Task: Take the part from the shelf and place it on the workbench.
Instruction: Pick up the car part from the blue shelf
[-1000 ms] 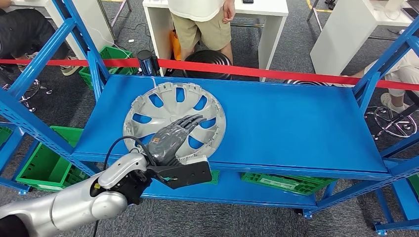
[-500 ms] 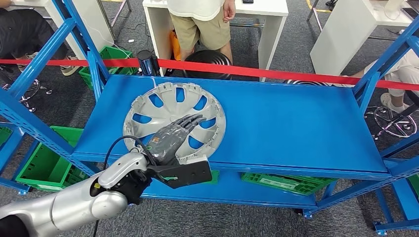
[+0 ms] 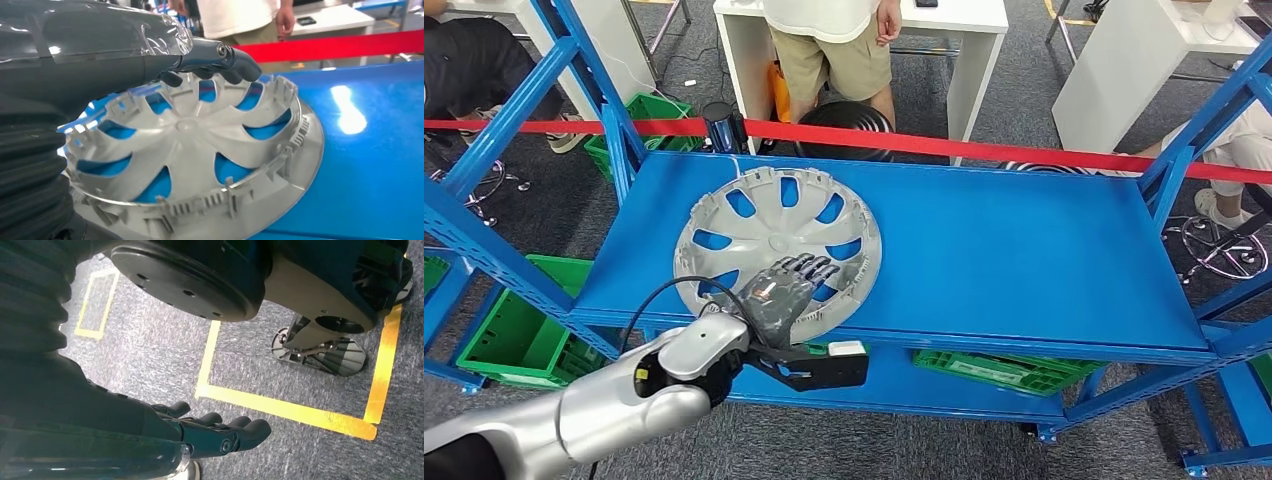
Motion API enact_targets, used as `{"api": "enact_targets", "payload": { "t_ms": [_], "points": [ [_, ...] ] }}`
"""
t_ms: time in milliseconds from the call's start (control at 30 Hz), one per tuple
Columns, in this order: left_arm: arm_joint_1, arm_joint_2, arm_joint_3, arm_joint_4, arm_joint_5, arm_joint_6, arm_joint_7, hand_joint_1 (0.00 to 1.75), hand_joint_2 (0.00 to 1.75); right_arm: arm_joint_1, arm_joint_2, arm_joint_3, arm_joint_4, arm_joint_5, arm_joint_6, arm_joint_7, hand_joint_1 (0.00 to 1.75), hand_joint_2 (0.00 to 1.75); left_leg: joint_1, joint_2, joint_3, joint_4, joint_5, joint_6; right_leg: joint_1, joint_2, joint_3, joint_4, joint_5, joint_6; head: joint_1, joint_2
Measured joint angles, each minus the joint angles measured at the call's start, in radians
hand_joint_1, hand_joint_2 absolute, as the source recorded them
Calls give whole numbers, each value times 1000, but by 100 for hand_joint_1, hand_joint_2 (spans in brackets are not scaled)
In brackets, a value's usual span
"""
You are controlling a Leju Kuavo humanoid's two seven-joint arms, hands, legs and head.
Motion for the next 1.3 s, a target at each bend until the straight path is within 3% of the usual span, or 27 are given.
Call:
{"api": "enact_targets", "payload": {
  "t_ms": [300, 467, 833, 867, 967, 1000, 1133, 1300],
  "points": [
    [21, -81, -8, 198, -182, 58, 0, 0, 175, -4, 8, 22, 0, -7, 0, 12, 0, 175, 0, -2, 0, 0, 0, 0, 0, -1, 0, 0, 0, 0, 0, 0],
    [34, -115, 8, 264, -186, 59, 0, 0, 175, -4, 8, 33, 0, -10, 0, 12, 0, 175, 0, -2, 0, 0, 0, 0, 0, -1, 2, 0, 0, 0, 0, 0],
    [47, -153, 38, 339, -149, -65, 0, 0, 175, -5, 8, 44, 0, -10, 0, 12, 0, 175, 0, 0, 1, 0, 0, 0, 0, -1, 3, 0, 0, 0, 0, 0],
    [48, -155, 41, 345, -155, -75, 0, 9, 175, -5, 8, 44, 0, -11, 0, 11, 0, 175, 0, 1, 1, 0, 0, 0, 0, -1, 3, 0, 0, 0, 0, 0],
    [48, -160, 52, 357, -155, -123, 0, 140, 175, -5, 8, 44, 0, -14, 0, 11, 0, 175, 0, 1, 2, 0, 0, 0, 0, -1, 4, 0, 0, 0, 0, 0],
    [48, -163, 57, 359, -148, -140, 0, 175, 175, -5, 8, 44, 0, -16, 0, 11, 0, 175, 0, 2, 3, 0, 0, 0, 0, -1, 5, 0, 0, 0, 0, 0],
    [38, -169, 66, 363, -109, -167, 0, 175, 175, -5, 8, 44, 0, -24, 0, 7, 0, 175, 0, 2, 6, 0, 0, 0, 0, -1, 7, 0, -1, 1, 0, 0],
    [11, -180, 64, 363, -26, -115, 0, 175, 175, 1, 8, 44, 0, -42, -8, -3, 0, 175, -1, 1, 9, 0, 0, 0, 0, -3, 9, 0, -1, 1, 0, 0]
  ]
}}
